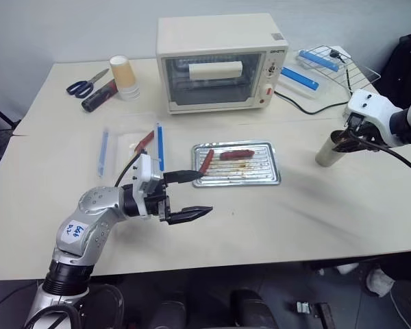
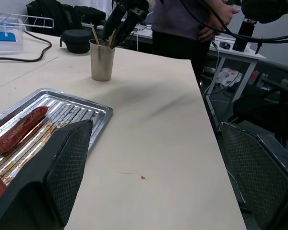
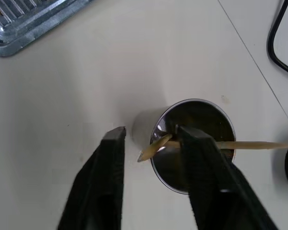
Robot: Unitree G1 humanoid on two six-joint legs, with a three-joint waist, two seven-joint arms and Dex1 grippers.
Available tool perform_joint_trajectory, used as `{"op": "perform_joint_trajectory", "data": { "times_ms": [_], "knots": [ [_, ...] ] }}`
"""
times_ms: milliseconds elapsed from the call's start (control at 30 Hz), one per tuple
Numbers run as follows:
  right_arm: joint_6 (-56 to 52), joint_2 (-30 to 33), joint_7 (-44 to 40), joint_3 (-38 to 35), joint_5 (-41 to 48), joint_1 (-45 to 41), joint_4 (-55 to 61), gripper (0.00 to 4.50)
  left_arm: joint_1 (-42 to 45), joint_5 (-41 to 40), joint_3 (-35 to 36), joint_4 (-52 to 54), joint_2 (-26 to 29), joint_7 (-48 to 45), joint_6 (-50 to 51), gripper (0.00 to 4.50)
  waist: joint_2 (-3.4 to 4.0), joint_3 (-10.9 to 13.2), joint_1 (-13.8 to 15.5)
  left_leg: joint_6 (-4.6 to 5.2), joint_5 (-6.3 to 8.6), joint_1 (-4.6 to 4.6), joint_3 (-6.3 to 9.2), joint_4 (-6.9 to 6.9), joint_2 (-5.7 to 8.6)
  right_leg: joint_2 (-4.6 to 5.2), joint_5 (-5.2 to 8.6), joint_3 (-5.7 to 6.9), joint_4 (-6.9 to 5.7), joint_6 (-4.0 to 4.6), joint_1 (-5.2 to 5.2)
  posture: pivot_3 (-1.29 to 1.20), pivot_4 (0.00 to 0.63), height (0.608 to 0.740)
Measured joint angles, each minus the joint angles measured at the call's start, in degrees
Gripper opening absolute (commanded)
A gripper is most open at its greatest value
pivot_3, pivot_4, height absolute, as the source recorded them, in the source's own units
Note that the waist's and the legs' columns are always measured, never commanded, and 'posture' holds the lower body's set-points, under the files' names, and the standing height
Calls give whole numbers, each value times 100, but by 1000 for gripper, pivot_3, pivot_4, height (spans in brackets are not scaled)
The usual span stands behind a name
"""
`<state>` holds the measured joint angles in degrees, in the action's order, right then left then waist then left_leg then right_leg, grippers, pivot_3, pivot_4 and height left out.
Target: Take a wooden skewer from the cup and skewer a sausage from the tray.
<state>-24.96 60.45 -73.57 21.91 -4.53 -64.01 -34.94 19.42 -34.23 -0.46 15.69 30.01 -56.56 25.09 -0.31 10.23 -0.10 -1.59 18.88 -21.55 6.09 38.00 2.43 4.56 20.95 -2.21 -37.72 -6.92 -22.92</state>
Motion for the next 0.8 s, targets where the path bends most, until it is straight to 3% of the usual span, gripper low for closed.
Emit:
{"op": "perform_joint_trajectory", "data": {
  "times_ms": [67,367,567,800],
  "knots": [
    [48,-6,4,-81,-32,-2,-35,16,0,-3,2,4,4,16,1,4500,0,0,-1,0,0,0,-1,0,0,0,0,0,0,0,0,0,150,740],
    [125,-39,-298,-228,-191,-236,-124,16,0,-6,15,5,12,53,2,4500,0,0,-9,0,0,0,-6,-2,-1,-1,0,-4,-4,0,-7,0,150,740],
    [74,240,-920,-406,-194,-536,122,16,-8,-5,18,3,-9,81,-18,4500,1,0,1,-1,0,-2,-9,-3,0,-1,0,-8,-5,0,-11,0,150,740],
    [-559,445,-1409,-944,330,-1158,654,16,-308,21,263,-90,-6,228,-196,4500,1,0,-10,-3,2,-2,-28,-11,-5,1,0,-11,-14,0,-31,0,150,740]
  ]
}}
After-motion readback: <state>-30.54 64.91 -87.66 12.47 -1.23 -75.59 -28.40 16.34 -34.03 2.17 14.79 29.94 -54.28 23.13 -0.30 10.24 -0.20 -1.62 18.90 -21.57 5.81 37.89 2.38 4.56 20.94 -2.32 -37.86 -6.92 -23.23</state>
